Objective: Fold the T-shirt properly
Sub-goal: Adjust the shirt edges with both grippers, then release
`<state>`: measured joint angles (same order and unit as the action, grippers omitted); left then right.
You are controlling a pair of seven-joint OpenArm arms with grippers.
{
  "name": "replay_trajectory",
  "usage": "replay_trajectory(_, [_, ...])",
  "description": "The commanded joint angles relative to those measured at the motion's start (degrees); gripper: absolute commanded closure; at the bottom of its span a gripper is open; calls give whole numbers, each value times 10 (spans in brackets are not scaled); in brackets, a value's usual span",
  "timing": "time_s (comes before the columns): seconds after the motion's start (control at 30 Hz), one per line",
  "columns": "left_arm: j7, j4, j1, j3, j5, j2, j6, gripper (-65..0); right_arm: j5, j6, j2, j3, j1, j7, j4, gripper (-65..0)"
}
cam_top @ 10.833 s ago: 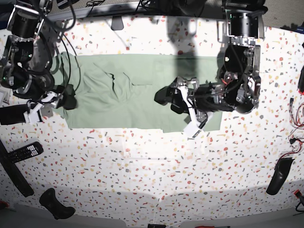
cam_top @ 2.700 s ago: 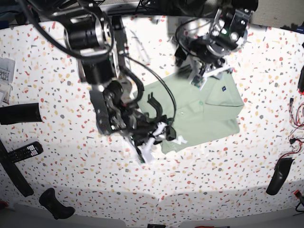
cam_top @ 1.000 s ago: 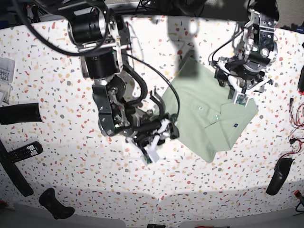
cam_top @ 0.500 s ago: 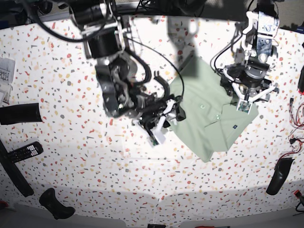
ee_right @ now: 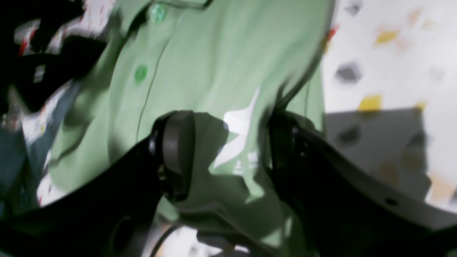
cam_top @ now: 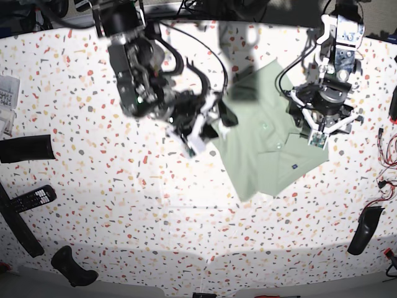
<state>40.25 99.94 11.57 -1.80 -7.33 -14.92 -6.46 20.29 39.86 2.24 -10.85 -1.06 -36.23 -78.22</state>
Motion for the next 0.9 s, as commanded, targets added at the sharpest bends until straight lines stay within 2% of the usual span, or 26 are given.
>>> replay_trajectory(0.0, [-14,9,-7,3,-1,-3,2,-393,-3,1,4,0,-6,-13,-24,-314])
replay_trajectory(0.13, [-13,9,-8,3,3,-3,2,-393,5,1,14,0,-35,-21,-76,-314])
replay_trajectory(0.23, [-13,9,-9,3,3,-3,2,-393,45,1,14,-1,-45,-53,-95,-314])
replay_trajectory(0.4, [-13,9,-13,3,3,-4,2,-393,88,1,14,-1,-59,-76,-99,-314])
replay_trajectory(0.67, [-13,9,-18,3,2,-4,2,-393,119,1,14,0,-90,-78,-100,-314])
replay_trajectory(0.87, [-11,9,-44,3,3,-4,2,-393,115,1,14,7,-91,-75,-145,-314])
